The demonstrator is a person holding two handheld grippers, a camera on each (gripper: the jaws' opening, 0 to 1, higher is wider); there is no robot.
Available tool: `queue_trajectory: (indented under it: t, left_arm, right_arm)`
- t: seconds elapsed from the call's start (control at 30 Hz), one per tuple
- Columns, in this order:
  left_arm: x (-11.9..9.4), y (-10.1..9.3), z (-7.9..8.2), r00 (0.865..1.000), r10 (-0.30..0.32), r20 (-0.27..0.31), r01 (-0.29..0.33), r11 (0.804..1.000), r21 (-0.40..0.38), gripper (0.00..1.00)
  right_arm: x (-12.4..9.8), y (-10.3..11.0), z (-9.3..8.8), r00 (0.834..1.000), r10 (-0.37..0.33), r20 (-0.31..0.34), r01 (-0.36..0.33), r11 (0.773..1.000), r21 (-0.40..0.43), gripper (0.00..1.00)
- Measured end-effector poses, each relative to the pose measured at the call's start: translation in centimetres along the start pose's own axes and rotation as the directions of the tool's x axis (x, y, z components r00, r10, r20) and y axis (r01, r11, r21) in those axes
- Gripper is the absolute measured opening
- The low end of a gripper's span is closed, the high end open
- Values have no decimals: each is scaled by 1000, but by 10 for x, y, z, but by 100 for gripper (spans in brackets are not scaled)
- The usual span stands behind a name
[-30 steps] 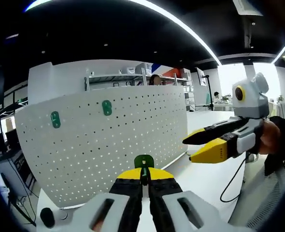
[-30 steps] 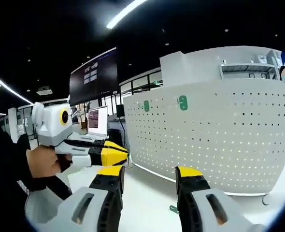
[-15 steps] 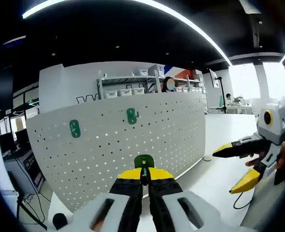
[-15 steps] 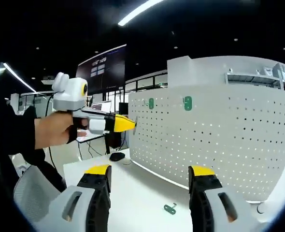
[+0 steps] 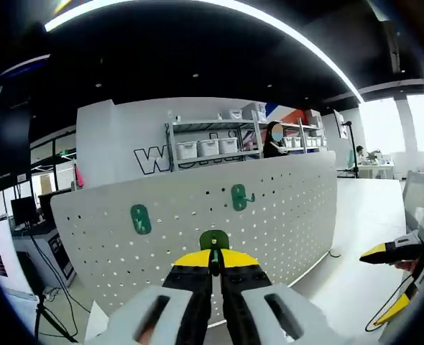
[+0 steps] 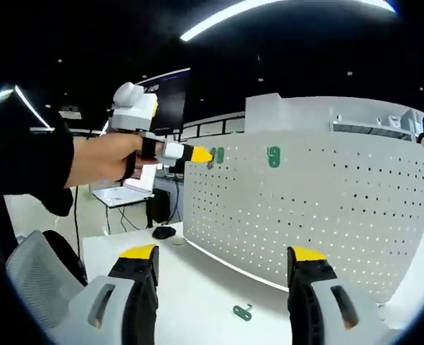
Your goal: Insert the hook assembly into the mounting plate slot until the hook locks in place.
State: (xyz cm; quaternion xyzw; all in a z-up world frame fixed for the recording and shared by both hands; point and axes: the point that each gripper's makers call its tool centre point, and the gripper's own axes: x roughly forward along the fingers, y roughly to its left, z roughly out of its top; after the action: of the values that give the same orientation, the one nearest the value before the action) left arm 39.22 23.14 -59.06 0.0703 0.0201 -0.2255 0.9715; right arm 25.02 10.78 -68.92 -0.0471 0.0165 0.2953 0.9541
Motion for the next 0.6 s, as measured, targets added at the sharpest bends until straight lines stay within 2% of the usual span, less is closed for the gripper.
queue_trajectory:
  t: [0.23,0.37,0.47,0.57,0.6]
  left_arm:
    - [24,14,16,999,39,23,-39,999,11,3]
    - [35,19,19,998,51,25,-51,999,15,3]
    - [41,20,21,998,61,26,-62,998,19,3]
    - [45,22,22,997,74,29,-75,997,24,3]
    - [46,23,21,996,79,29,-80,997,25,3]
  right_arm:
    - [1,6,-1,1000,29,-8,-29,1000,6,71]
    - [2,7,1,999,34,-1,-34,999,0,71]
    - [1,9,4,999,48,20,-48,999,4,68]
    - [0,9,10,996,60,59,-61,998,11,68]
    - [0,11,14,993,71,90,-73,997,16,68]
